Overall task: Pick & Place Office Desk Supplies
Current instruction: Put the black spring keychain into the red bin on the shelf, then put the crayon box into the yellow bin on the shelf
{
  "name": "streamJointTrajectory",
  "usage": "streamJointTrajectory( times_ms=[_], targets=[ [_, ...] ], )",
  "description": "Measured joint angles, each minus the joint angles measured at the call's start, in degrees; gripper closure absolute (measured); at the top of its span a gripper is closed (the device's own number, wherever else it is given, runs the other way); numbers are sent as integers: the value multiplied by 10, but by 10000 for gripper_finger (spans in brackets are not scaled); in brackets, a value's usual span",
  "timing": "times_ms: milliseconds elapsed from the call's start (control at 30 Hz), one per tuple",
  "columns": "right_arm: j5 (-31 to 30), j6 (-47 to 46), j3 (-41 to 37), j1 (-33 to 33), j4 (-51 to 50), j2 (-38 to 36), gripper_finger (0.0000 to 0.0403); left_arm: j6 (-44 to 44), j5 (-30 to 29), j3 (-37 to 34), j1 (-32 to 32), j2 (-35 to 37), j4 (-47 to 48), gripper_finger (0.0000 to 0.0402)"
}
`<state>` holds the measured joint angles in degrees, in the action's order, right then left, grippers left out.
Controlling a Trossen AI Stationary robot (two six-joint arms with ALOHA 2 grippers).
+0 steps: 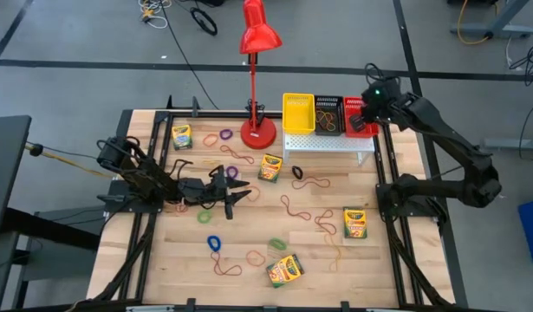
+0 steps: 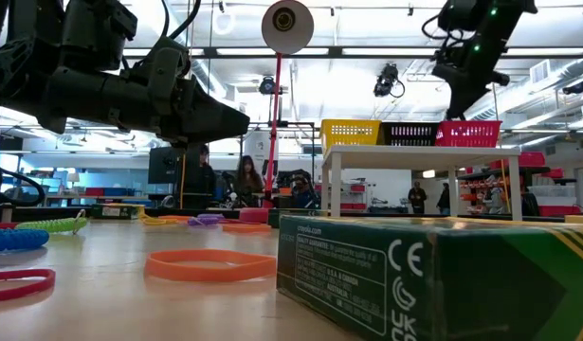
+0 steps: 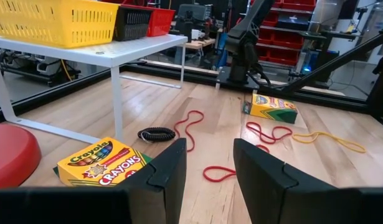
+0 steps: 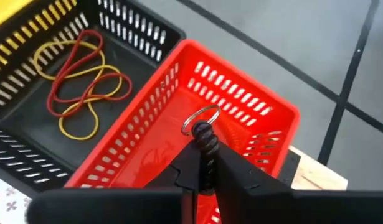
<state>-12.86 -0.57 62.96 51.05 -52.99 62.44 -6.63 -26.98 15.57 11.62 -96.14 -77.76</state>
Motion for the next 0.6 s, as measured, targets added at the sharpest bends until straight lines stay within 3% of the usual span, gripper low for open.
streamJointTrajectory(
  times_ms=[200,467,600],
  targets=[
    [-2,2,0,0,-7,24,317,0,0,0,0,0,0,262],
    [-72,22,14,-3,-42,12,240,0,0,0,0,0,0,261],
    [-60,22,59,-42,-134,-11,250,0,0,0,0,0,0,261]
  ],
)
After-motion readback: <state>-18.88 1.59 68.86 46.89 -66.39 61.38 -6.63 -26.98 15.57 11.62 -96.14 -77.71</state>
